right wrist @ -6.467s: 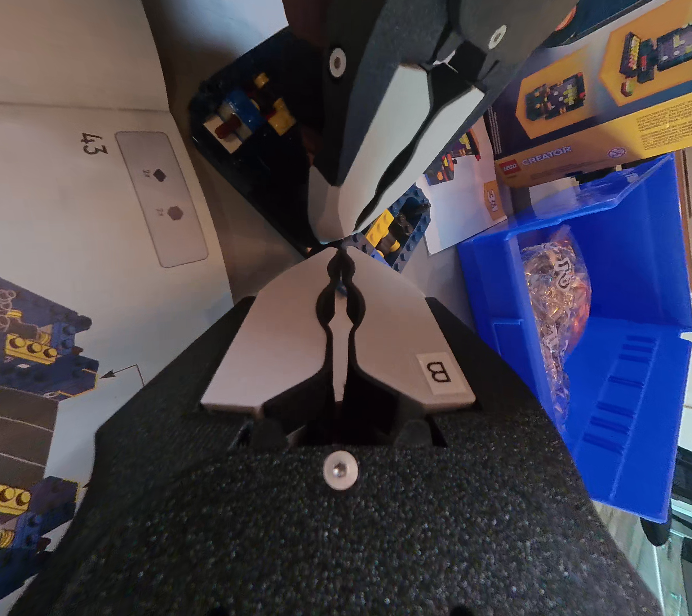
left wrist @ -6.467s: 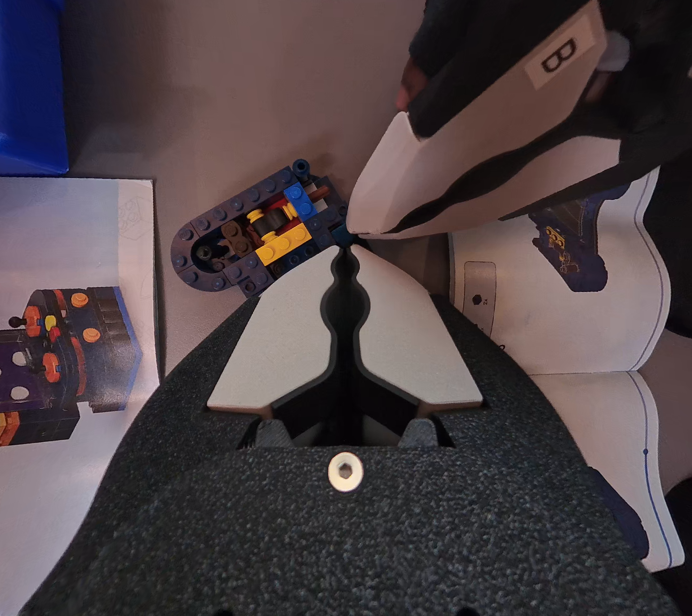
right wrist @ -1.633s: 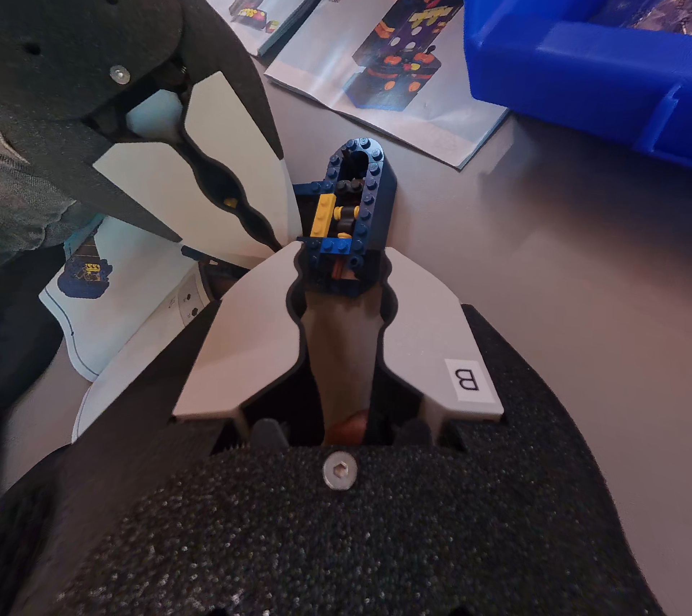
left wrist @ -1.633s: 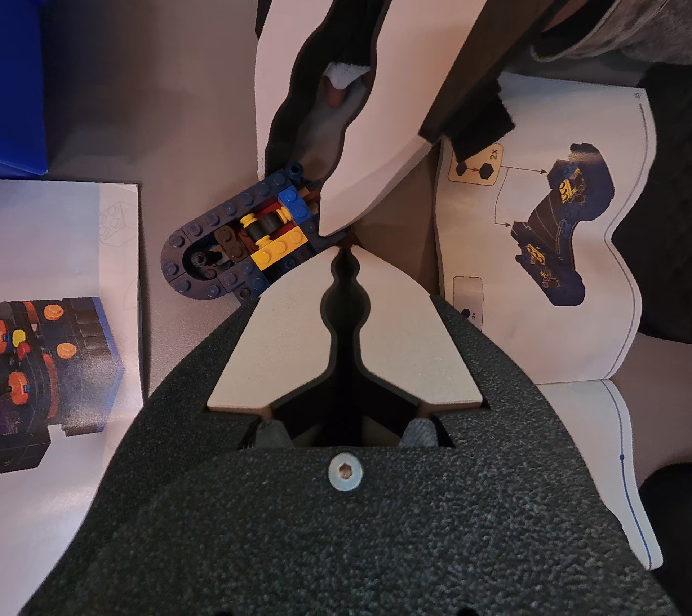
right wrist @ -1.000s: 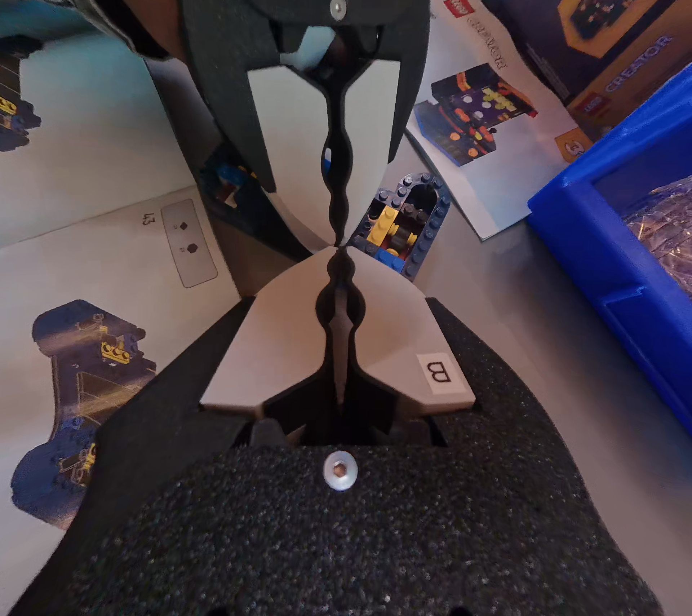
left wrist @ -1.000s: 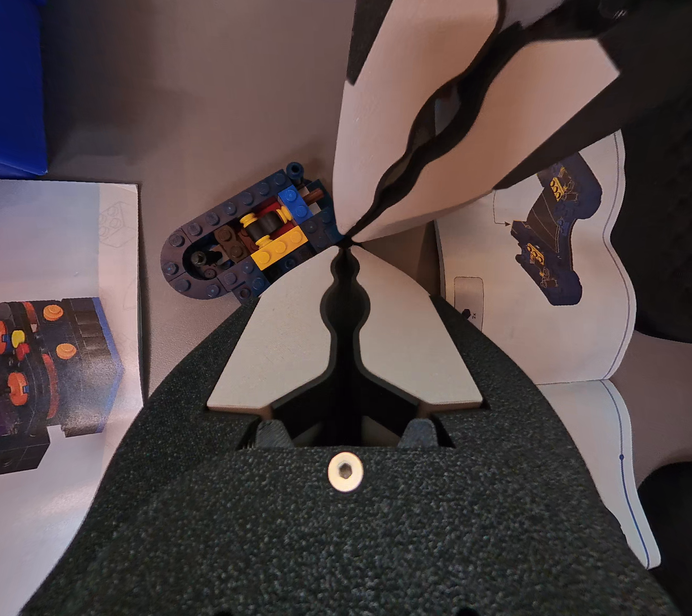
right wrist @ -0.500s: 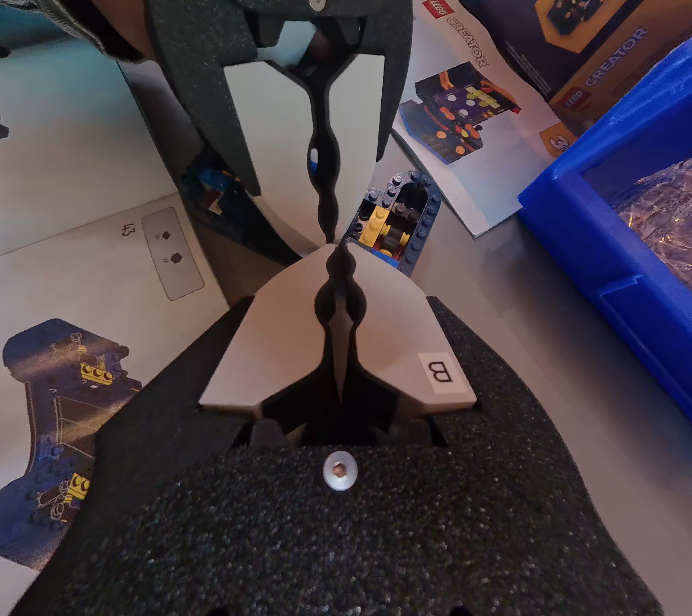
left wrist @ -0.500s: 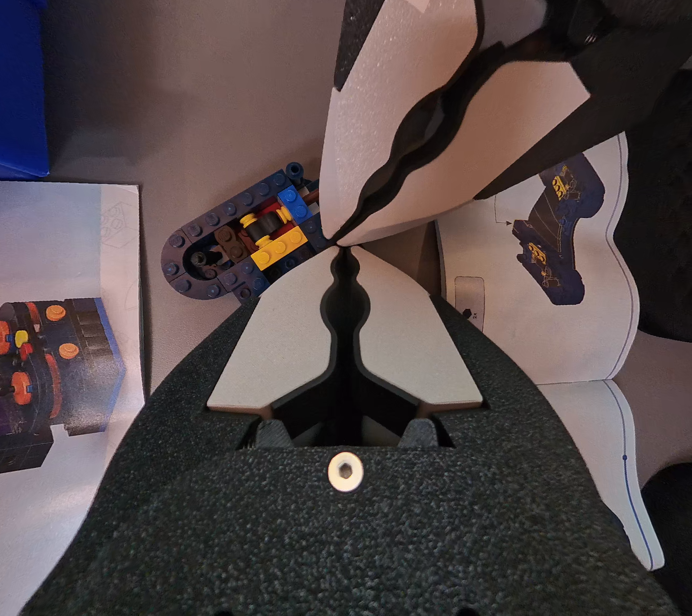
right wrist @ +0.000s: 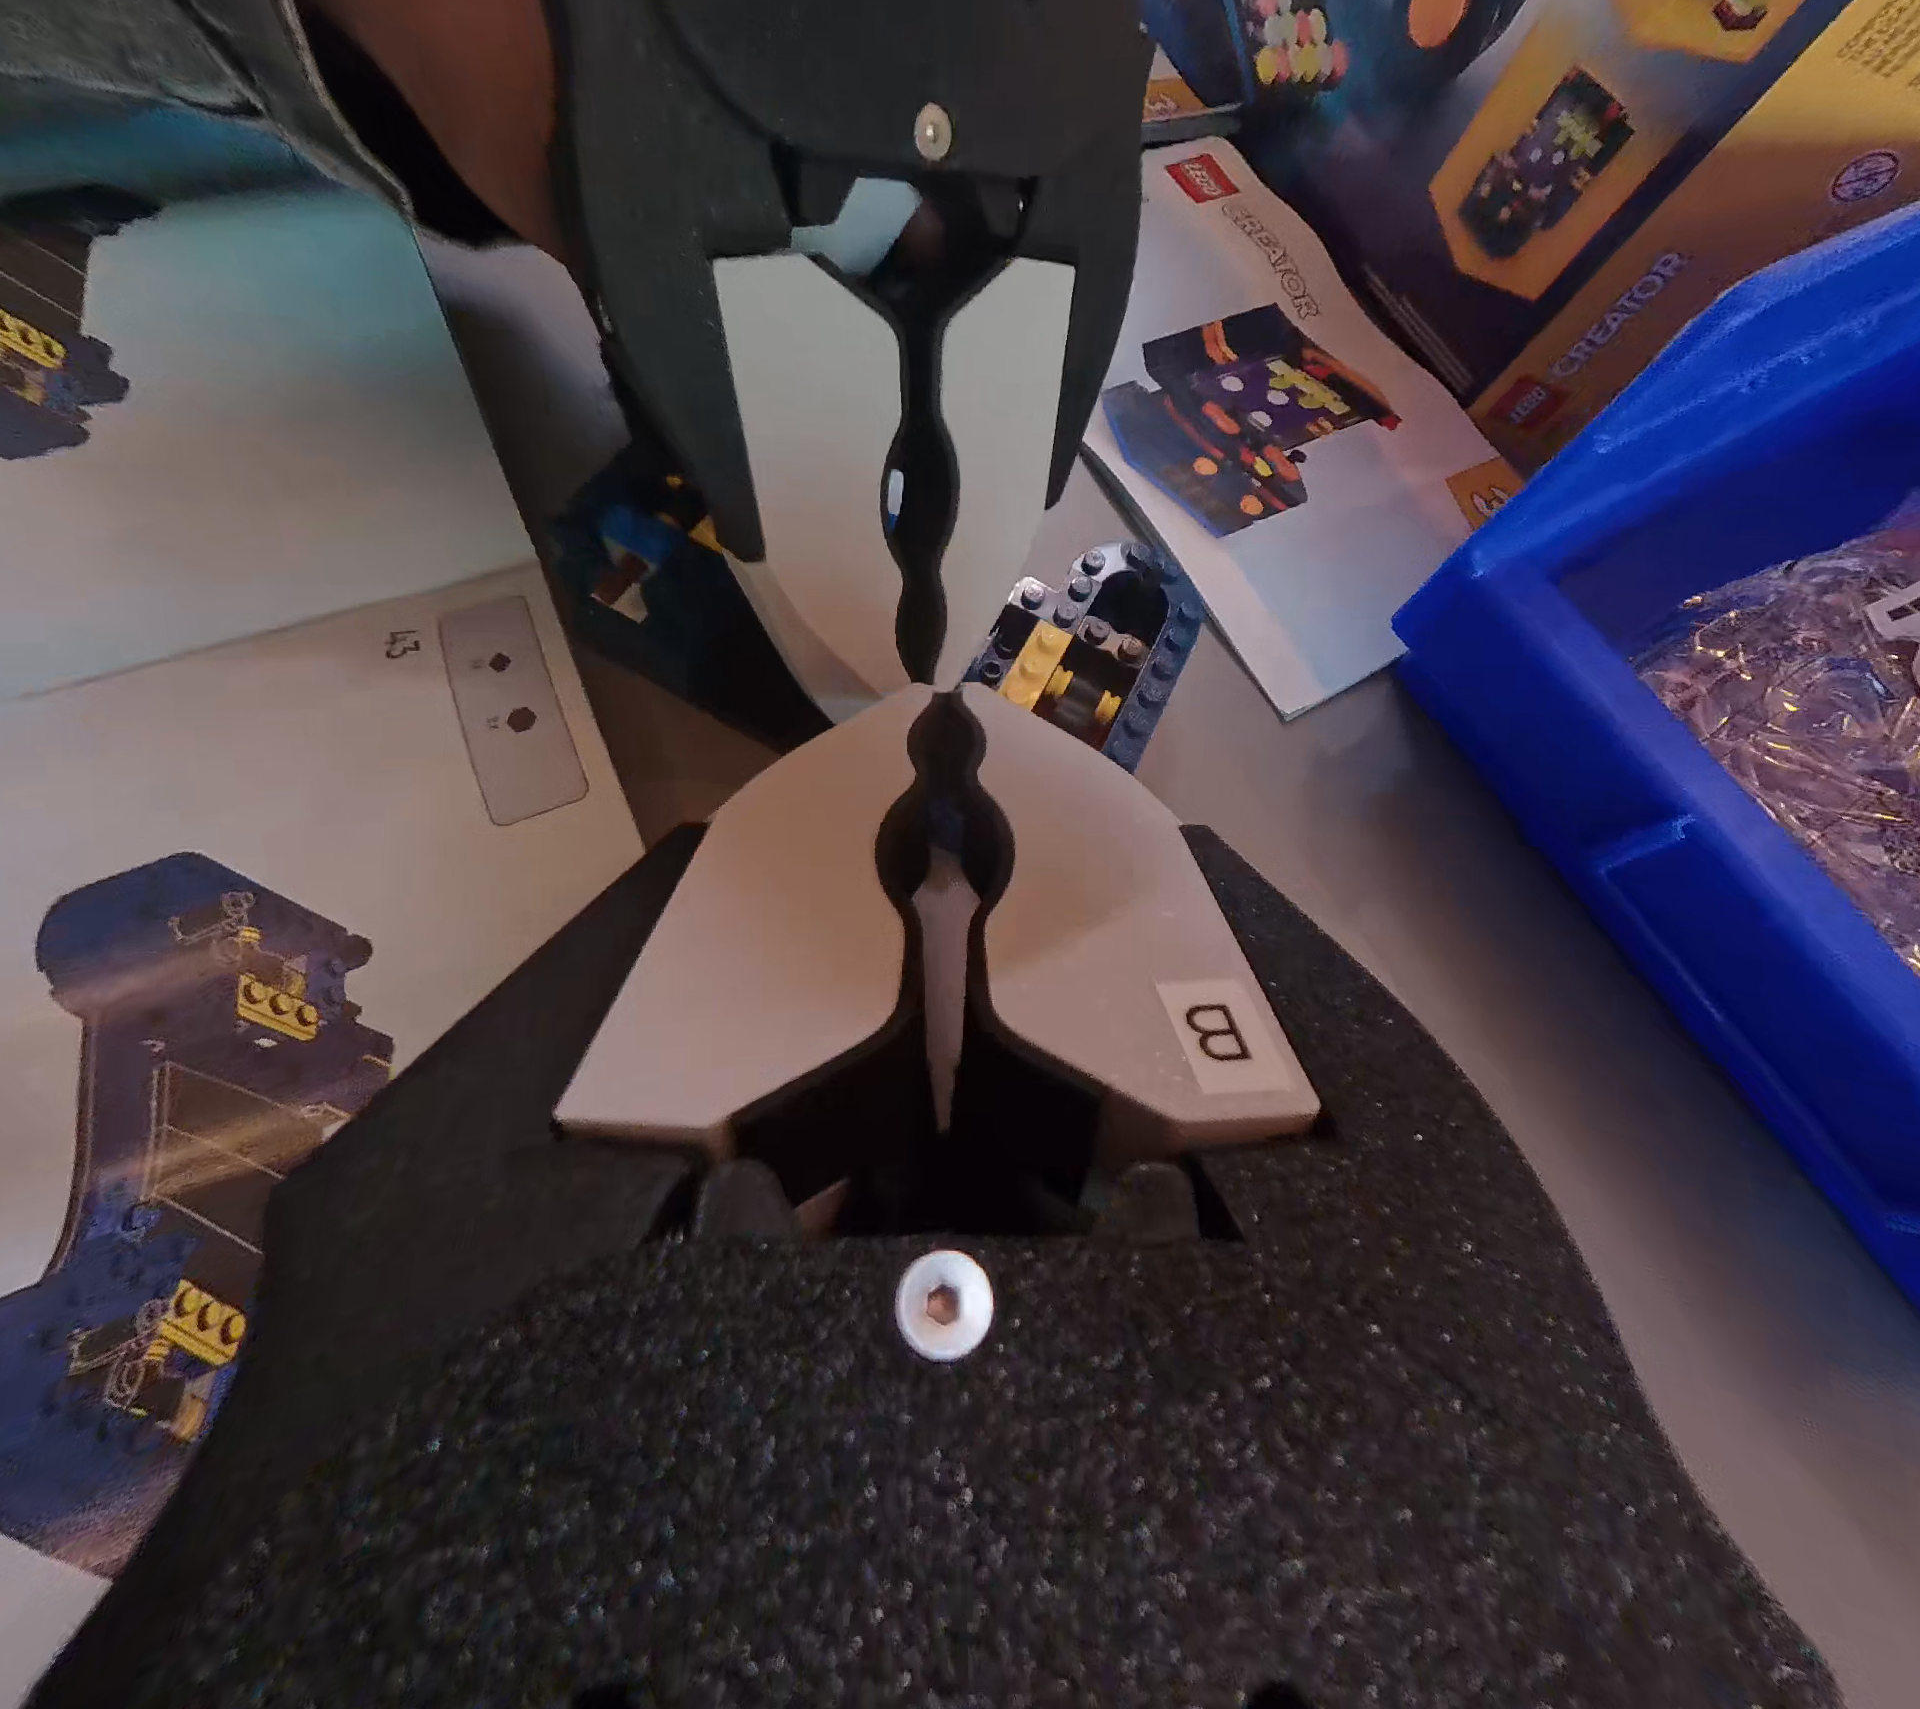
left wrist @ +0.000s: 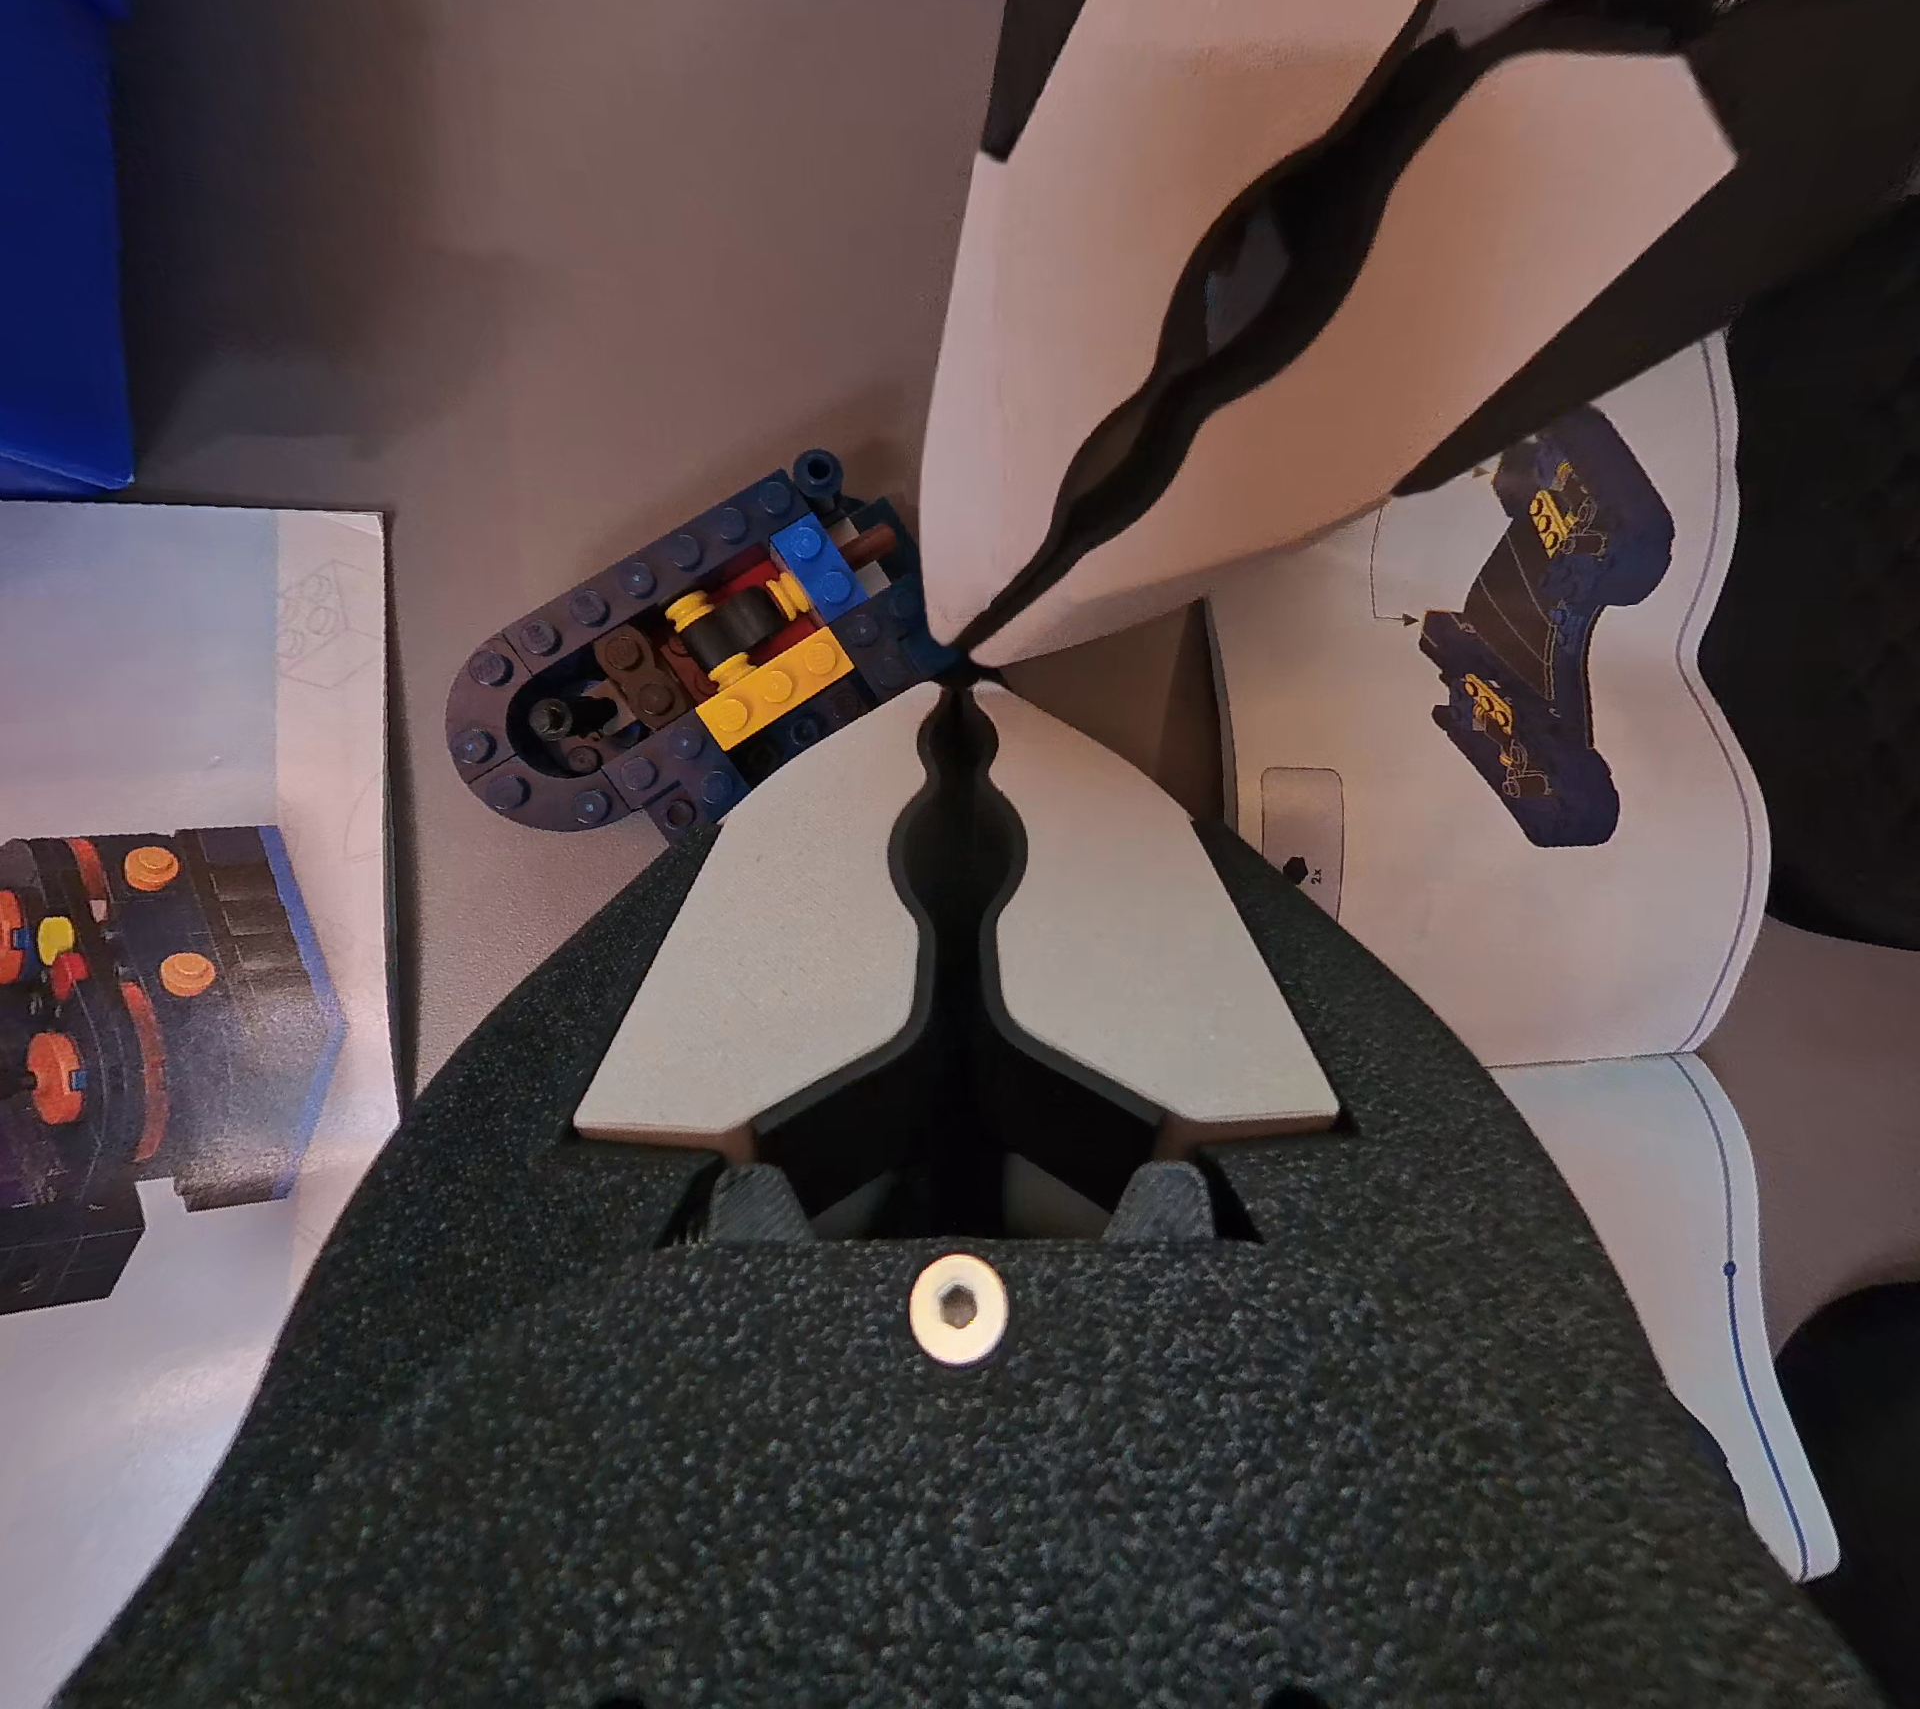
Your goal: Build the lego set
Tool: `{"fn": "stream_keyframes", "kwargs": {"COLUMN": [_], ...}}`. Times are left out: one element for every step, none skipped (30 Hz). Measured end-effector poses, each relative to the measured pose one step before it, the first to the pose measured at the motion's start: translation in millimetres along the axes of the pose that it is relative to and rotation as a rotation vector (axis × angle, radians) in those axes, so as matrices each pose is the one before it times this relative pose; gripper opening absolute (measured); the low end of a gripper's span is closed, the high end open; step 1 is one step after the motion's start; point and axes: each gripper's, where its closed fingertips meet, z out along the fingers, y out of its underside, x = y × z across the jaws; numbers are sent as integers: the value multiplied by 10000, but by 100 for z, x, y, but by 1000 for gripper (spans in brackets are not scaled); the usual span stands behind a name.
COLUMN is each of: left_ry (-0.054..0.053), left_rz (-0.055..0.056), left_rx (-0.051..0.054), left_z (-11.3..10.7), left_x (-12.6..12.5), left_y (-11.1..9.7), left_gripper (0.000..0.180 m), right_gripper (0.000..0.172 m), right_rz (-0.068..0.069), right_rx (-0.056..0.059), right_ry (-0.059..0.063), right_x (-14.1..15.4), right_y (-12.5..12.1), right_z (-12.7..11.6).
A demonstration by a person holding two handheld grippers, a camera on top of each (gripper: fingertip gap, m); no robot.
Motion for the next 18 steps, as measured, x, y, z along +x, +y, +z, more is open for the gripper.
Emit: {"fn": "stream_keyframes", "kwargs": {"left_ry": [-3, -3, -2, -4, -5, -4, 6, 5, -1, -5, -2, 2, -5, 10, 6, -11, -24, -39], "left_rz": [4, 2, 0, 5, 3, 2, -3, -7, 2, 4, 2, 3, 1, -10, -10, 6, 20, 22], "left_rx": [-1, 0, -2, -1, -1, 4, 5, 3, -1, -3, 0, 1, 8, 0, 3, -6, -11, -15], "left_z": [13, 0, -2, 5, -1, 3, 6, 2, 0, 4, 8, 1, 6, 3, -4, 1, 0, 3], "left_x": [3, -6, 6, -5, -9, -6, 3, 2, -2, -5, 3, -9, -17, -13, 3, -6, 4, -5], "left_y": [4, 0, 6, -6, 2, -5, 6, -7, 1, -3, 9, -5, -15, 0, 0, 4, 3, 5], "left_gripper": [0, 0, 0, 0, 0, 0, 0, 0, 0, 0, 0, 0, 0, 0, 0, 0, 0, 0], "right_gripper": [0, 0, 0, 0, 0, 0, 0, 1, 0, 0, 0, 0, 0, 1, 1, 1, 1, 1], "right_rz": [-54, 13, -37, -54, -36, -35, -35, -2, -189, -306, -62, 164, 196, 403, 135, -14, -11, -26], "right_rx": [-170, -221, -94, 1, -76, 12, 43, -41, -132, 57, 344, -193, -84, -59, -1, 58, 110, -2], "right_ry": [-13, -77, 48, 77, 47, 88, 56, -20, 47, 278, 52, -211, -92, -182, -105, 17, 68, 48], "right_x": [-79, -143, -12, 67, 66, 57, 44, -3, -11, 154, -63, -249, -2, 41, 44, 3, 2, 1], "right_y": [314, 447, 254, -3, 45, -24, -15, 12, -15, -293, -592, 356, 427, 188, -21, -1, -13, 7], "right_z": [153, 227, 212, 52, 15, 64, 27, -18, -64, -143, -190, 130, 214, -10, -49, 17, 9, -12]}}
